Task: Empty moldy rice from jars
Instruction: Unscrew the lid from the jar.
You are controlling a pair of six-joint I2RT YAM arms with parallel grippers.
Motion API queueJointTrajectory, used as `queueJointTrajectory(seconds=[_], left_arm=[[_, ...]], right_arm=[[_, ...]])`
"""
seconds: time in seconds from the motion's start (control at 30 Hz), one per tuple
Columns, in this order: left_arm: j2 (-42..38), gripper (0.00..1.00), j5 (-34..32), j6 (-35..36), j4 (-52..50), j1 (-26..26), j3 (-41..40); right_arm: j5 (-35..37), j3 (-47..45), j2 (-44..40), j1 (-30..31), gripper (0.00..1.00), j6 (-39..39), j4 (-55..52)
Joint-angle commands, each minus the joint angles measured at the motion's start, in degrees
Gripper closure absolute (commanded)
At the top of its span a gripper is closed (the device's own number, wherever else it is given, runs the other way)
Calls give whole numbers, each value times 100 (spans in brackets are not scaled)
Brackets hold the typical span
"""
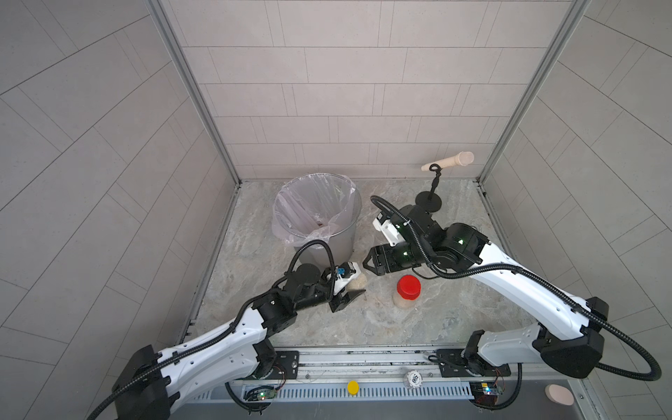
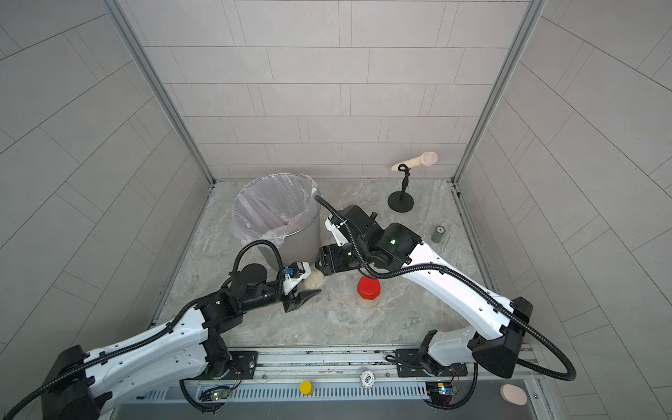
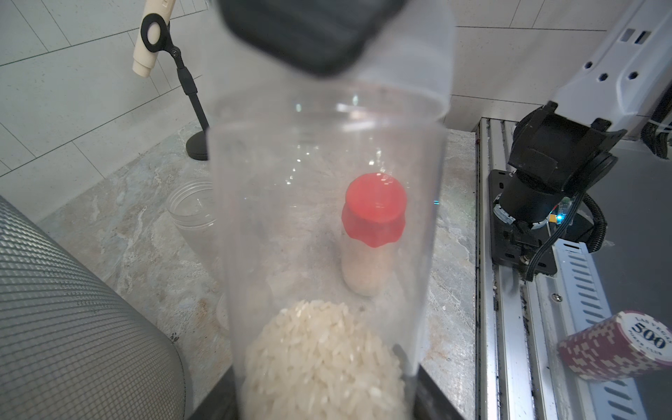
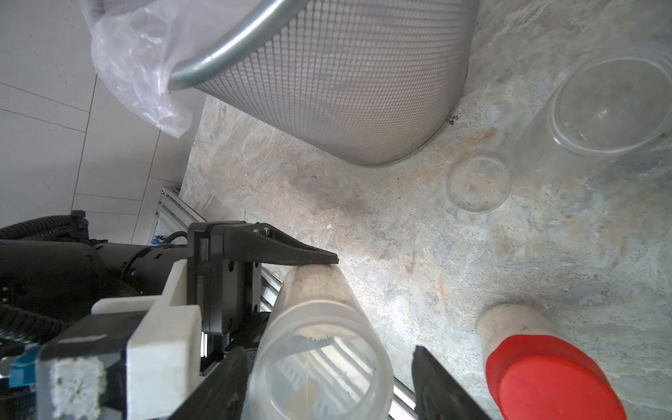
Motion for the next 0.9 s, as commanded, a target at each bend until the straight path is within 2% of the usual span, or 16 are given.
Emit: queueJointTrajectory(seconds=[0.0, 0.1, 0.23, 0.3, 0.43, 0.53, 0.6, 0.67, 0.73, 0.8, 0.87], left_arm=[[-118, 84, 4, 90, 211, 27, -28], [-116, 83, -17, 85, 206, 32, -36], [-122, 84, -6, 84, 206, 27, -52], [-116, 84, 20, 76, 176, 28, -53], [-45, 86, 29, 78, 57, 27, -44], [-39, 88, 93, 52, 17, 27, -78], [-84, 88, 119, 16, 29, 27, -135], [-123, 88, 109, -15, 66, 32, -204], [-151, 89, 93, -29, 61, 28, -248], [-157, 89, 99, -48, 19, 27, -255], [-151, 89, 132, -64, -33, 28, -247]], right_arm=[[13, 132, 44, 31, 29, -15, -122], [39, 132, 26, 31, 32, -36, -115], [61, 116, 9, 33, 47, -232, -154], [108, 108, -3, 31, 57, -527, -195], [17, 85, -17, -97, 64, -1167, -236], [-467, 153, 26, -178, 64, -1801, -255], [-751, 224, 52, -218, 64, -2521, -412], [-789, 348, 114, -341, 70, -3314, -618], [-919, 355, 179, -627, 71, -3620, -589], [-1489, 352, 280, -935, 75, -3939, -527], [-2115, 403, 379, -1058, 78, -4596, -568]])
